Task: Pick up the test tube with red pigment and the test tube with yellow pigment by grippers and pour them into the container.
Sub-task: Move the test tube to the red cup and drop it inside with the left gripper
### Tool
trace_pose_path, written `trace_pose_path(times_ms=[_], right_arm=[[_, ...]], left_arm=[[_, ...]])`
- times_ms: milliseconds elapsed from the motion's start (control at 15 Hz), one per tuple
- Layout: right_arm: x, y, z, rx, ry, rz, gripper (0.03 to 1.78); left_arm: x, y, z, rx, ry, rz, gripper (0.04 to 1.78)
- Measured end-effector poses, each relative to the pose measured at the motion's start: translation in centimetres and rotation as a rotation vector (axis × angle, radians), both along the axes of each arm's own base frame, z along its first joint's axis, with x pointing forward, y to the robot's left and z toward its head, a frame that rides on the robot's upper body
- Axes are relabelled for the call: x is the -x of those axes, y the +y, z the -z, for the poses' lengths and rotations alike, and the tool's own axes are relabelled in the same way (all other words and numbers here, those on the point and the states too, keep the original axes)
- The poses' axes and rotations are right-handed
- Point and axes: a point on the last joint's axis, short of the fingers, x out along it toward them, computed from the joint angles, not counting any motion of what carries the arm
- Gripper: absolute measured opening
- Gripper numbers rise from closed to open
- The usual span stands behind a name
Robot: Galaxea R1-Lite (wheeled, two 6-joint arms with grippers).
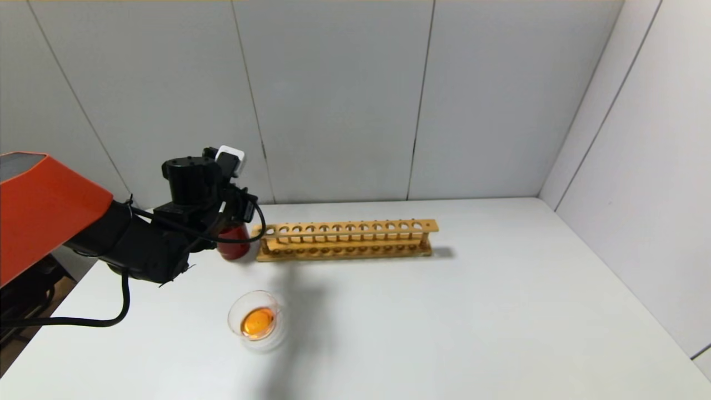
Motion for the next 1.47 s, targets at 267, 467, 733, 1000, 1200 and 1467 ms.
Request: trace_pose_path(times_ms=[267,467,733,1000,1200,1467], right_arm=[[0.0,0.0,0.0,0.000,0.000,0.000,1.75],[0.0,0.0,0.0,0.000,0.000,0.000,1.75],[0.0,0.0,0.0,0.000,0.000,0.000,1.75],[0.0,0.0,0.0,0.000,0.000,0.000,1.75],[0.0,0.0,0.0,0.000,0.000,0.000,1.75],[0.0,0.0,0.0,0.000,0.000,0.000,1.75]], left_arm=[[0.0,0.0,0.1,-0.020,0.003,0.002,0.34],[0.0,0.0,0.0,-0.021,0.002,0.002,0.34],[-0.2,0.0,0.0,-0.010,-0.038,0.000,0.34],[-0.4,0.2,0.7,-0.013,-0.024,-0.002,0.34],[-0.3,0.4,1.0,-0.014,-0.014,-0.005,0.34],[-0.3,0.5,1.2,-0.009,-0.008,-0.010,0.34]])
